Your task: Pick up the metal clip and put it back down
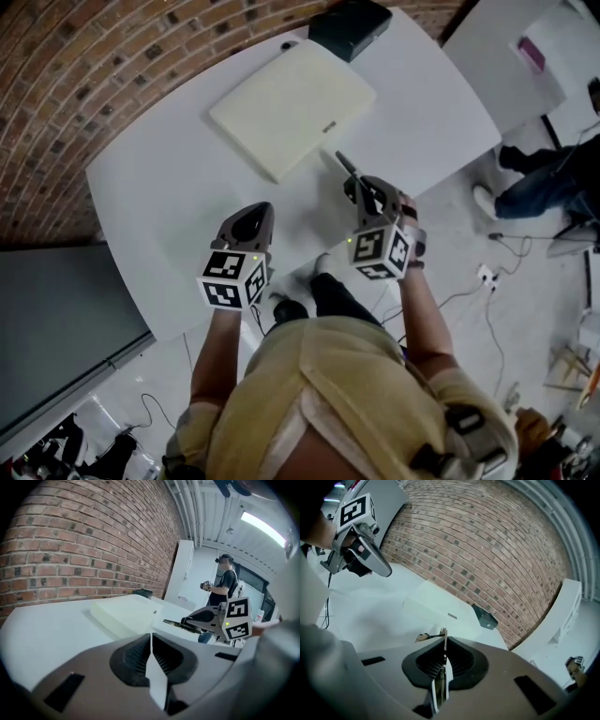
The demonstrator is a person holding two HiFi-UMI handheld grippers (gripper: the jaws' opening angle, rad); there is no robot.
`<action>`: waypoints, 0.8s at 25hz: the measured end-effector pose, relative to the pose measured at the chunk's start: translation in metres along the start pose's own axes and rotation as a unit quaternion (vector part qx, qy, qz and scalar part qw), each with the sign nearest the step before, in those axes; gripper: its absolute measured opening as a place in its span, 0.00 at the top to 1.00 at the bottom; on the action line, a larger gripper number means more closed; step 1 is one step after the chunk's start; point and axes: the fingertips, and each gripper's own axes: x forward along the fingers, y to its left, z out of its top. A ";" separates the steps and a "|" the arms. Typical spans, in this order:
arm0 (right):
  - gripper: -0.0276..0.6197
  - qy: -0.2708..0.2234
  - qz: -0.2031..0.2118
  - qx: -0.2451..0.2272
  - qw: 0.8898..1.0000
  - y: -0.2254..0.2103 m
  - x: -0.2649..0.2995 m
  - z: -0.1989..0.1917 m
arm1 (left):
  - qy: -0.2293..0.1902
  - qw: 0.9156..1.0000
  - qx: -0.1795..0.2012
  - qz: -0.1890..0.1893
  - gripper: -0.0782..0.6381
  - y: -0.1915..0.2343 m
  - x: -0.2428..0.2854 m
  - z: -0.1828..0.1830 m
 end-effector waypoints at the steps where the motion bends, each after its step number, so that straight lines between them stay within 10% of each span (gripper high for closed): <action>1: 0.95 0.005 -0.002 0.001 1.000 -0.005 0.002 -0.006 | 0.004 1.000 0.001 -0.002 0.87 -0.003 0.006 0.001; 20: 0.95 0.050 -0.042 0.015 0.998 -0.073 0.049 -0.079 | 0.049 0.998 0.018 -0.019 0.87 -0.035 0.084 0.009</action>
